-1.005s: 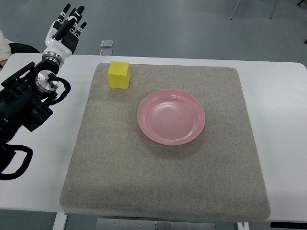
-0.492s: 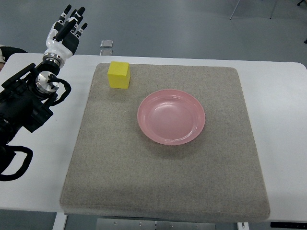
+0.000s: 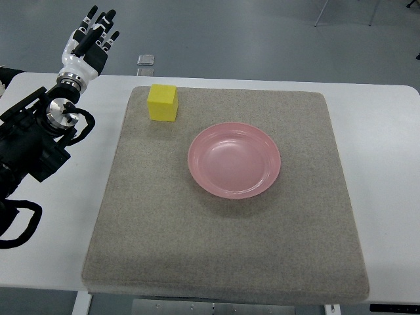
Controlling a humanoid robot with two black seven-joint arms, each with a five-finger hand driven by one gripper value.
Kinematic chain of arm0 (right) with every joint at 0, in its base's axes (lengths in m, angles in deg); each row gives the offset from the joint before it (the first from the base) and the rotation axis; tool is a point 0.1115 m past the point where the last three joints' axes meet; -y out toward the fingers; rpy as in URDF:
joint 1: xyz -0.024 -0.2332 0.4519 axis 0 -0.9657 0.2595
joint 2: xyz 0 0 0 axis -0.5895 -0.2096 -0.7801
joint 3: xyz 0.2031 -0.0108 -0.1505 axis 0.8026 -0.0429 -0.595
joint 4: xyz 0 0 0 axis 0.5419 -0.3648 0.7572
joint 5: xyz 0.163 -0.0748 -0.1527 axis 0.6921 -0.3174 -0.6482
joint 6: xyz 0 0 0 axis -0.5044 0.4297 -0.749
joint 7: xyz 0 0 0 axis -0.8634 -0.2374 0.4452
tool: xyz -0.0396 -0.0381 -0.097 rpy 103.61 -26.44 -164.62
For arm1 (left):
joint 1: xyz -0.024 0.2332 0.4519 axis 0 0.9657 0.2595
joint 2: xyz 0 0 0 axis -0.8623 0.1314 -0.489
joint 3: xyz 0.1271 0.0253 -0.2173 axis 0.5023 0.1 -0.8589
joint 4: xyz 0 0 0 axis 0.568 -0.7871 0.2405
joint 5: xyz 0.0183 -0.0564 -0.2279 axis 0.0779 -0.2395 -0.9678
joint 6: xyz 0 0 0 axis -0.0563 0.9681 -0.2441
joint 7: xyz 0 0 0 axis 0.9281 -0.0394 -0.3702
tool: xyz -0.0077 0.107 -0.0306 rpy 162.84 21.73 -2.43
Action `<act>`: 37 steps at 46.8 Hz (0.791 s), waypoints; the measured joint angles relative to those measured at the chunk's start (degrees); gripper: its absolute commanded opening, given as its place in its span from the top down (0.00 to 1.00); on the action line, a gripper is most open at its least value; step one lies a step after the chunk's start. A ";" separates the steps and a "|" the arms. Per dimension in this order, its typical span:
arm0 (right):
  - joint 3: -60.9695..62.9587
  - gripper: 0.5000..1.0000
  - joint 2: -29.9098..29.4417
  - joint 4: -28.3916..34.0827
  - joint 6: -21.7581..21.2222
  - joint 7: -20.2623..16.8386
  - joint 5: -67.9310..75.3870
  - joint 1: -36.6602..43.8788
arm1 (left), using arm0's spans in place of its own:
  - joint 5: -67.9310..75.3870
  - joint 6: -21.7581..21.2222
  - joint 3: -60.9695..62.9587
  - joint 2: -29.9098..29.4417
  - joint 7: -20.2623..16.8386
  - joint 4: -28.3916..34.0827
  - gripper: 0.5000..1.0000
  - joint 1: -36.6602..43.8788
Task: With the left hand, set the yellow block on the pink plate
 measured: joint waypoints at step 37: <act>0.00 0.15 0.00 0.00 0.00 0.00 0.00 0.03 | 0.21 -0.43 0.77 -1.34 0.00 -0.59 0.02 0.17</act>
